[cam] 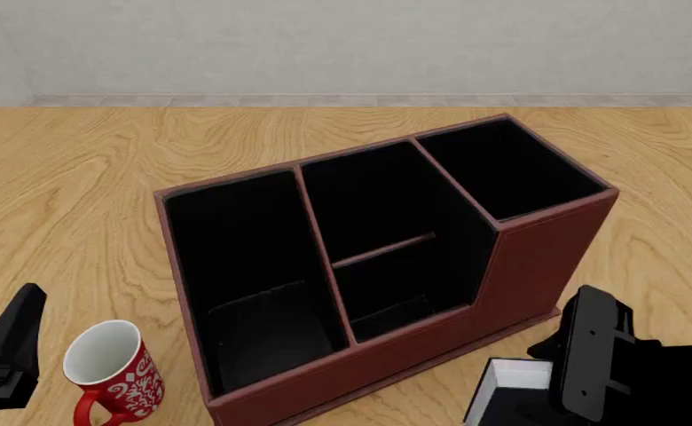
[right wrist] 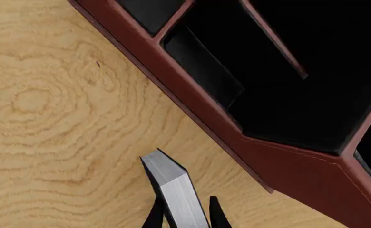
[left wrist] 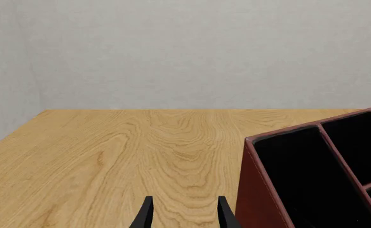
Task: Pick up the book and place it in the right compartment of the caddy.
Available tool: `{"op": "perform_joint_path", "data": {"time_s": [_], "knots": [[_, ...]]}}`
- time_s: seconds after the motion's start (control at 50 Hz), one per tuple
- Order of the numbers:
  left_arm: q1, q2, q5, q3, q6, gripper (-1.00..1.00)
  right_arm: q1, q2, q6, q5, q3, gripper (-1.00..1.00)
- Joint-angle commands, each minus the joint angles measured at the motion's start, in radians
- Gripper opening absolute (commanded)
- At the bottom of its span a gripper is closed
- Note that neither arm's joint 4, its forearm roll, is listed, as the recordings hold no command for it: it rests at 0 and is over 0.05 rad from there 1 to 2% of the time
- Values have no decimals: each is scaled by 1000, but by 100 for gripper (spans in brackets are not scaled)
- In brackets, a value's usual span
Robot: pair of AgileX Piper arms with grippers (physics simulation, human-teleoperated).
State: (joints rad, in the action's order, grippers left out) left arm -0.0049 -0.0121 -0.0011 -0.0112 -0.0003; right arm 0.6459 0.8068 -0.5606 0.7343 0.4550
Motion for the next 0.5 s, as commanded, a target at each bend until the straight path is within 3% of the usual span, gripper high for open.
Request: {"op": "perform_joint_path", "data": {"time_s": [0.02, 0.26, 0.5], "knots": [[0, -1, -1, 1, 0, 100, 36, 49, 43, -37, -5, -100], [0, -3, -2, 2, -1, 100, 43, 52, 47, -33, 7, -100], [0, -8, -7, 3, -1, 100, 42, -21, 29, 61, 66, -100]]}}
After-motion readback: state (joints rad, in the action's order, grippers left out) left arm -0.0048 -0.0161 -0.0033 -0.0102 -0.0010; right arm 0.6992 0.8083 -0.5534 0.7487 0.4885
